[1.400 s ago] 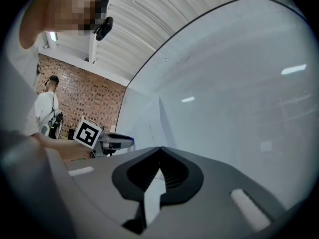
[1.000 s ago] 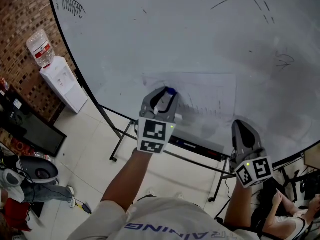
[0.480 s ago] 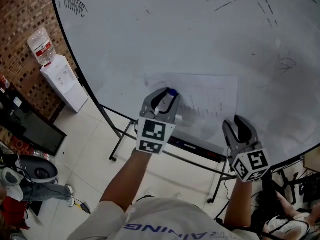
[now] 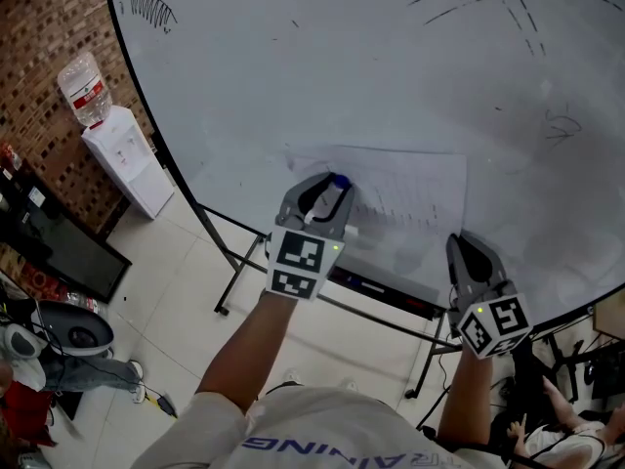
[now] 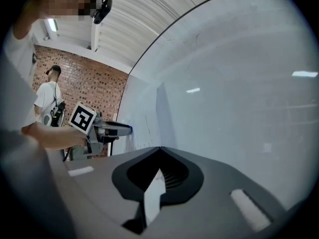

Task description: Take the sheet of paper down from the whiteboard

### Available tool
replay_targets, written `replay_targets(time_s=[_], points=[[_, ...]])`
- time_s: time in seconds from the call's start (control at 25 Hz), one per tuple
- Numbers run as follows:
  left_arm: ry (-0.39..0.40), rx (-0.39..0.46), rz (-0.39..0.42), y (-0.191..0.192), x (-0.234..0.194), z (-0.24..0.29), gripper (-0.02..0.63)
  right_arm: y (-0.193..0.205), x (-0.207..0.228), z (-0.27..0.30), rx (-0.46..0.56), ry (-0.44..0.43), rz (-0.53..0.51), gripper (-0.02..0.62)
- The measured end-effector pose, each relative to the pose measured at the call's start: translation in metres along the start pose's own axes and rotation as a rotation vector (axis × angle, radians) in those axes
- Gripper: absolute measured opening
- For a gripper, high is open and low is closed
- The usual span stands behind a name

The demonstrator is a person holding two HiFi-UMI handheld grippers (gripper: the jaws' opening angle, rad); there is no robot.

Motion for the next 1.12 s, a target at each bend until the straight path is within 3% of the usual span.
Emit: replay_targets(time_s=[0.36,0.64,0.88,1.12], points=[[0.017,-0.011,-0.068,0.011,0.004,-0.041,0.13,0.014,0.004,-0.037,0.001,0.022,0.025,0.008],[-0.006,-0.117,-0.211,0.05,0.004,-0.1,0.13,0.055,0.007,-0.084,-0.076,0.069,0.024,0.008],[0.01,-0.083,-0.232,0.056,0.015,-0.117,0.13,0.076,0.005,-0.113,-0.106,0.067,0.013,0.008],[0.019,-0.105,-0.227,0.065,0.018,-0.12,0.13,0.084,0.005,-0.129,-0.114,0.099,0.017,0.008]])
Point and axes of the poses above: the fingertips, and each gripper's own axes: z forward along the fingers, x to its right, y out of its underside, the point moved 2 cm from there along -z, backward along the fingers, and after that the axes turned 5 degrees about x, right-handed, at the moved point
